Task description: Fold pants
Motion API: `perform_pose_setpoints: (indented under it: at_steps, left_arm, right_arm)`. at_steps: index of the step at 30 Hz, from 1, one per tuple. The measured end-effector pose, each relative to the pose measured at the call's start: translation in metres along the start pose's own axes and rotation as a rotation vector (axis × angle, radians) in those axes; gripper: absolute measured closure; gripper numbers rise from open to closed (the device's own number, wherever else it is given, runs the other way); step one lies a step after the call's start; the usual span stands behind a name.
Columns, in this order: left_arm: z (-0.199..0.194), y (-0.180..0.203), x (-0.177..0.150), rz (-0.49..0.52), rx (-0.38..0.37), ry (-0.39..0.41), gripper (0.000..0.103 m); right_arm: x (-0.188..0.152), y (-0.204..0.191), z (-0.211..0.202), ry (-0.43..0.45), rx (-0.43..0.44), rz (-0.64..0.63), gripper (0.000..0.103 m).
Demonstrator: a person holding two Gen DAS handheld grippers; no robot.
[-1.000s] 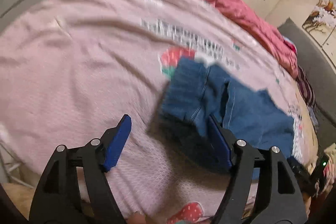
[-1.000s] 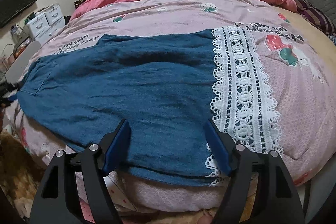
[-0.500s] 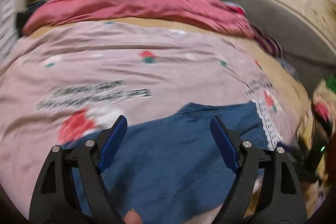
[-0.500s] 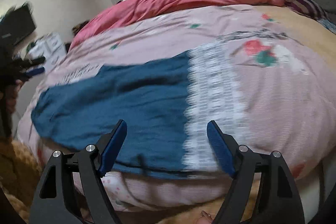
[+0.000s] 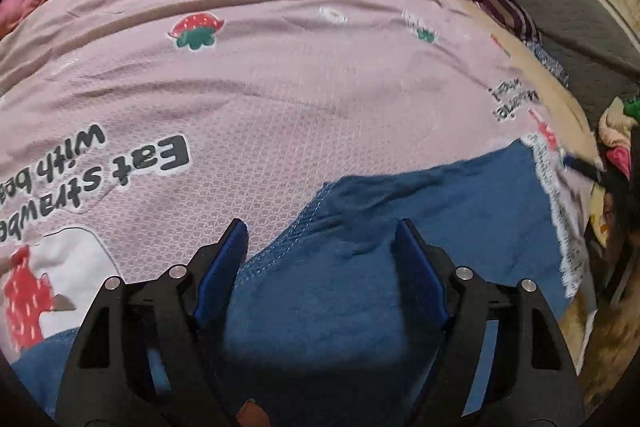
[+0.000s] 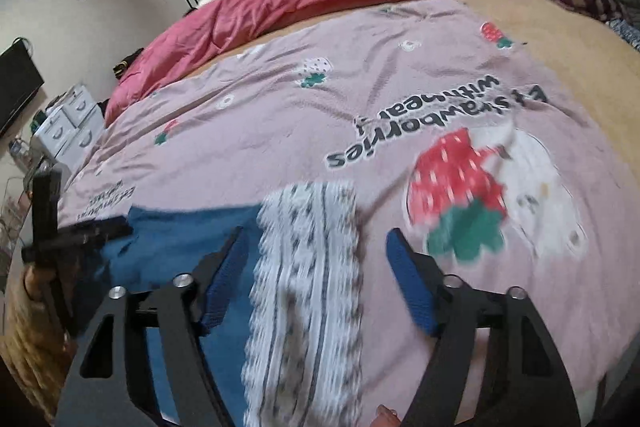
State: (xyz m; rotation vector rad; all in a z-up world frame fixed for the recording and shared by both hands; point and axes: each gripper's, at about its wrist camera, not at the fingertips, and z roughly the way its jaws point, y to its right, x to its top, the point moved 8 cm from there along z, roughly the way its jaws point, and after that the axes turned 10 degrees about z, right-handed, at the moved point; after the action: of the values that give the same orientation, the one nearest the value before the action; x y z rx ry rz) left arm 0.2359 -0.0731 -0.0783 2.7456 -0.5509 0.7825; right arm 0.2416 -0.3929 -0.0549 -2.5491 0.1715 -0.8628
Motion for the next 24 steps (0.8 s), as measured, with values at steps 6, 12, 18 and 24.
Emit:
perform_pose_setpoints:
  at_steps: [6, 12, 18, 24]
  left_arm:
    - [0.008, 0.003, 0.001, 0.030, -0.006, -0.004, 0.034]
    - [0.018, 0.005, 0.009, 0.014, -0.013, 0.004, 0.041]
    - [0.017, 0.017, 0.010, 0.041, -0.029, -0.004, 0.096]
    - [-0.001, 0.007, 0.025, 0.004, -0.031, 0.089, 0.098]
  right_arm:
    - [0.012, 0.008, 0.037, -0.078, -0.015, 0.019, 0.046]
    - [-0.002, 0.005, 0.050, -0.116, 0.012, 0.003, 0.062]
    - [-0.013, -0.005, 0.042, -0.104, -0.006, -0.087, 0.083]
    - [0.004, -0.018, 0.015, -0.010, 0.044, -0.115, 0.085]
